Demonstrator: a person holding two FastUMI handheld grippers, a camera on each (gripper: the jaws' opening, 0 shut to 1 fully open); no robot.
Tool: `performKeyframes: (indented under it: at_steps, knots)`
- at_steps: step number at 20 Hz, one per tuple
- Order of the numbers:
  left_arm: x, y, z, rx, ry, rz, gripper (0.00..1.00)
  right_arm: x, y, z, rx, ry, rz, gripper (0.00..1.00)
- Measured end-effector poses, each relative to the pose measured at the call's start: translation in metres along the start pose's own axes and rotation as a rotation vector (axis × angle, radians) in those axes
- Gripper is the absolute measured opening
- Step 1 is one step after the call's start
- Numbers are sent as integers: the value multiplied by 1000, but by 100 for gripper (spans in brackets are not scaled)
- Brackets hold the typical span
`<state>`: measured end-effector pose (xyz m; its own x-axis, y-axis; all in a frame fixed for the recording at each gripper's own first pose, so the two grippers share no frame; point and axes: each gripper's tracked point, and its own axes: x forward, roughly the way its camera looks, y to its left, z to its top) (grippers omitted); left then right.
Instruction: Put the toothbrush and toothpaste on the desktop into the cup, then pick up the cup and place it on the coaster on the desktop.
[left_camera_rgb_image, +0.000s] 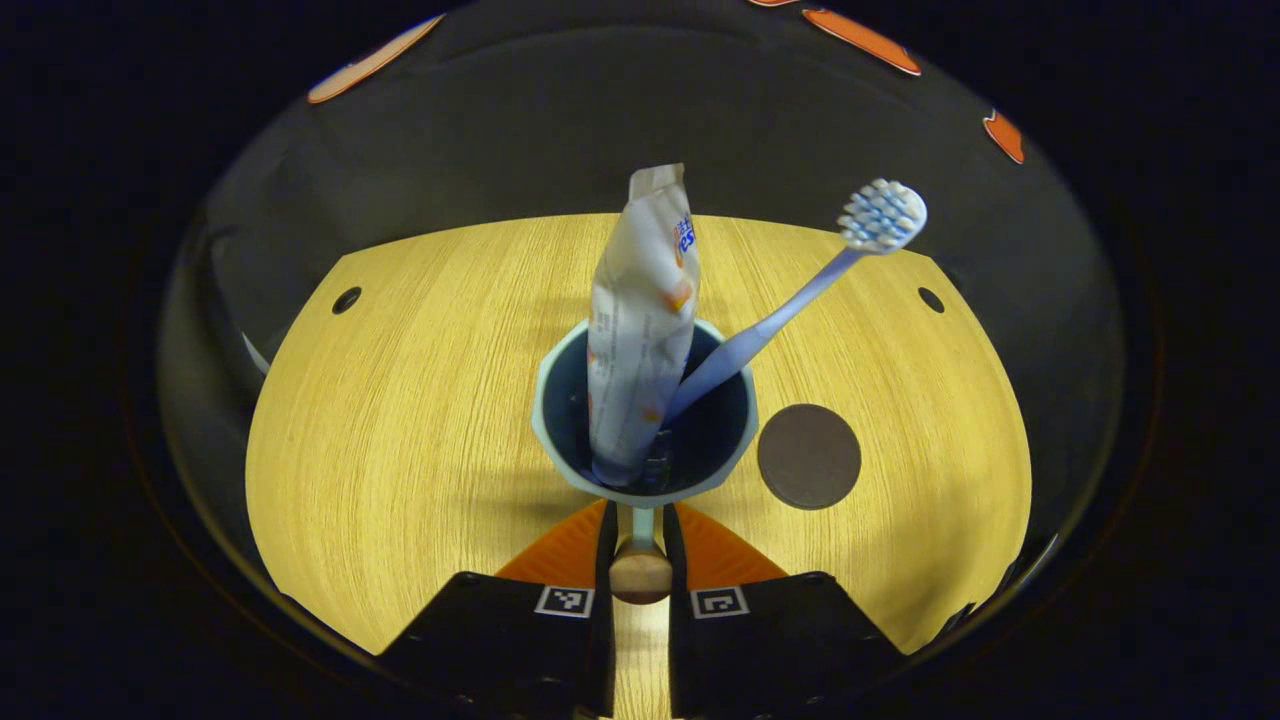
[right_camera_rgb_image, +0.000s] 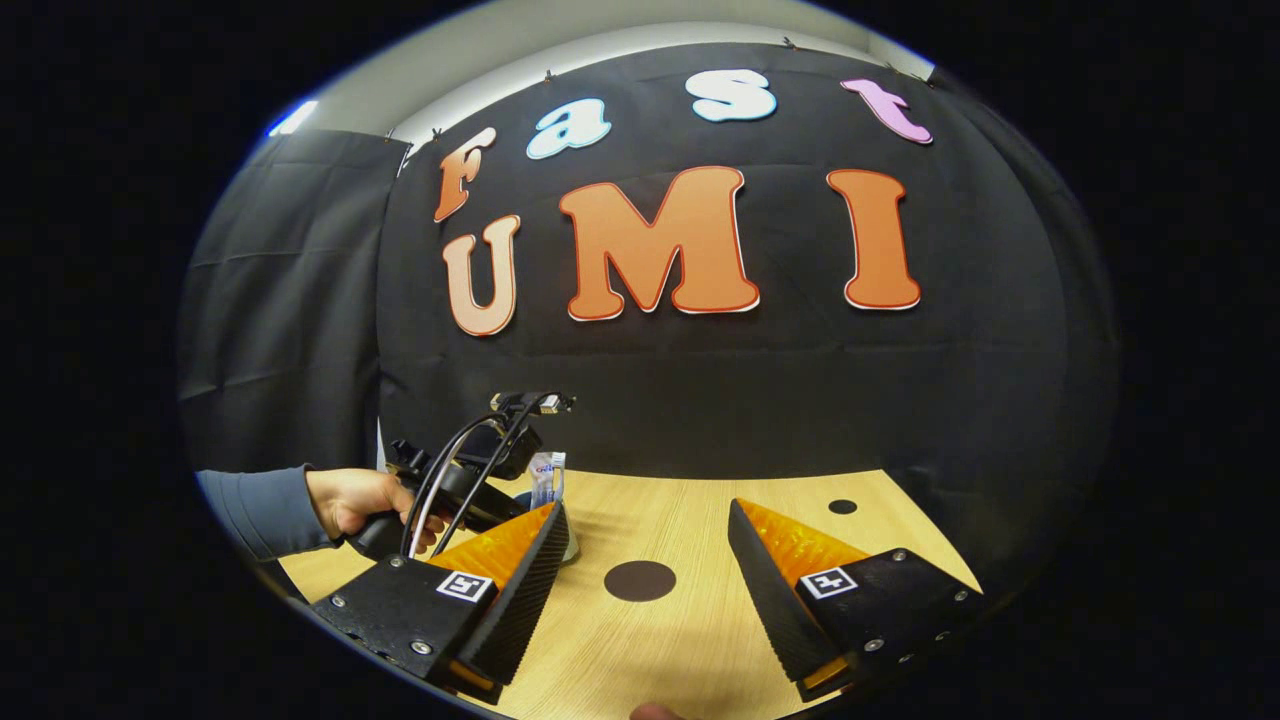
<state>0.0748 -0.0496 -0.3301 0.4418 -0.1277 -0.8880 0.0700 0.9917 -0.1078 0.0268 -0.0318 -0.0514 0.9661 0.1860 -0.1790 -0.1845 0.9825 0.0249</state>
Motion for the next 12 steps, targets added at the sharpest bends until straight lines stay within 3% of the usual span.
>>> performKeyframes:
  at_steps: [12]
  knots:
    - [6,-15,1,102,9,-88,21,-35,-50,-1,-21,-17,-91,96]
